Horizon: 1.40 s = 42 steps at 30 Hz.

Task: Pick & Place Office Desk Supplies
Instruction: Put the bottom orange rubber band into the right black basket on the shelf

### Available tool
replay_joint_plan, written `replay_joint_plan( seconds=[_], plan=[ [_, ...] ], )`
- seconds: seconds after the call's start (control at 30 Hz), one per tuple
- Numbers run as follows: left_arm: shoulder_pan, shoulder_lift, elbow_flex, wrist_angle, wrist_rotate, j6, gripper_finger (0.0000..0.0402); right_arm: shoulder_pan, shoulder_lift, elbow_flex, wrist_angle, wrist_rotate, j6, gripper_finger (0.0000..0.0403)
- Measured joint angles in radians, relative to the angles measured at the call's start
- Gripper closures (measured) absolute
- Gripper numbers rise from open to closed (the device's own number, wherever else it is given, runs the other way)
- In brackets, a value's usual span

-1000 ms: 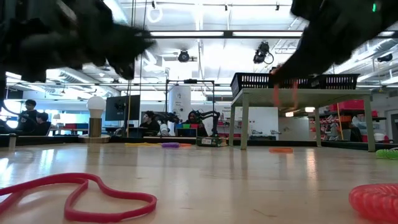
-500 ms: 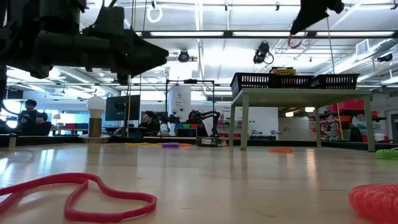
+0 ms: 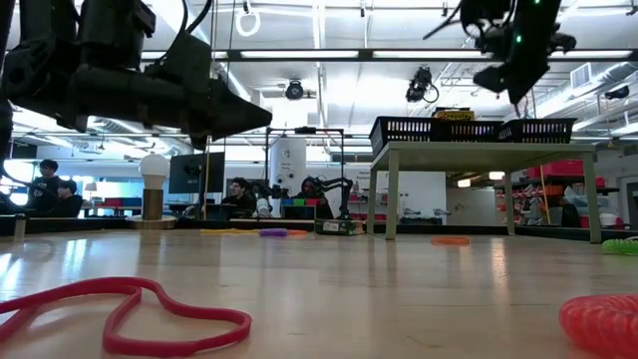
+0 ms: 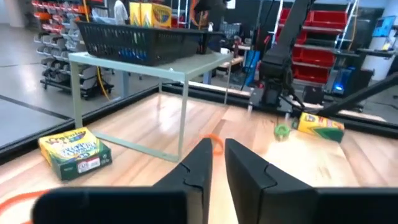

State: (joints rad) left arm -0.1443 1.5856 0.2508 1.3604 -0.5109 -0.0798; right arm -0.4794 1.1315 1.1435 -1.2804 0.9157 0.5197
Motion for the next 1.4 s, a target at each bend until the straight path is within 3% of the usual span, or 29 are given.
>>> replay_joint_plan(
  seconds=[0.2, 0.47, 0.73, 0.93, 1.4],
  plan=[
    [0.0, 0.0, 0.0, -0.024, 0.049, -0.077, 0.0362, -0.097, 0.001, -0.076, 0.067, -0.027, -0.042, 0.038],
    [0.001, 0.0, 0.0, -0.025, 0.048, -0.061, 0.0353, -0.136, 0.001, -0.093, 0.091, -0.025, -0.015, 0.0263],
    [0.001, 0.0, 0.0, -0.028, 0.048, -0.03, 0.0353, -0.129, -0.002, -0.068, 0.083, 0.074, -0.014, 0.0167],
    [0.001, 0.0, 0.0, -0.033, 0.048, -0.028, 0.0354, -0.129, -0.003, 0.046, 0.057, -0.057, 0.054, 0.0149],
    [0.0, 0.001, 0.001, -0.09, 0.052, -0.036, 0.0354, -0.169, 0.0, 0.093, 0.043, -0.029, 0.243, 0.0135]
  ],
)
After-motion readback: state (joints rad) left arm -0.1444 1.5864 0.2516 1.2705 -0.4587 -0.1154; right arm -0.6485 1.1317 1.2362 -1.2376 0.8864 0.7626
